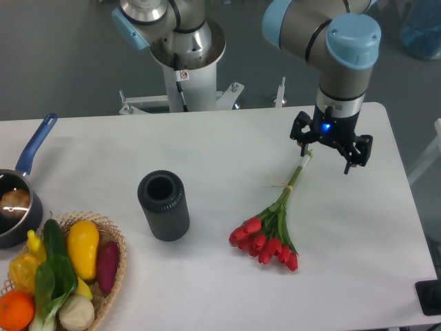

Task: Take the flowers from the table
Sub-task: 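Move the open gripper toward the red tulip bunch's stems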

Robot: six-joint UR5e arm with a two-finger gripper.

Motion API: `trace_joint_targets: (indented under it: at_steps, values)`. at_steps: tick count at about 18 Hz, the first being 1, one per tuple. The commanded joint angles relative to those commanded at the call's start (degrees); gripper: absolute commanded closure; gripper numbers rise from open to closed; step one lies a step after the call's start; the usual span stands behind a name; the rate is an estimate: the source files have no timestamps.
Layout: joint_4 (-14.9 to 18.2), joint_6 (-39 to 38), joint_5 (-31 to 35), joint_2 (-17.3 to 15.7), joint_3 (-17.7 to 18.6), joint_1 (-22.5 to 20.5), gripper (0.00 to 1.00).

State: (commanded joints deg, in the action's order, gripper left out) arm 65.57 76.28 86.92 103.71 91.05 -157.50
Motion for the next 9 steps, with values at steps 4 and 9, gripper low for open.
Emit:
trace_joint_targets:
  at_steps: [4,9]
  values:
    - [0.1,0.5,-0.4,-0.2,0.5,0.0,0.00]
    - [-0.7,0.2,-0.4,-0.5,4.3,0.6,0.00]
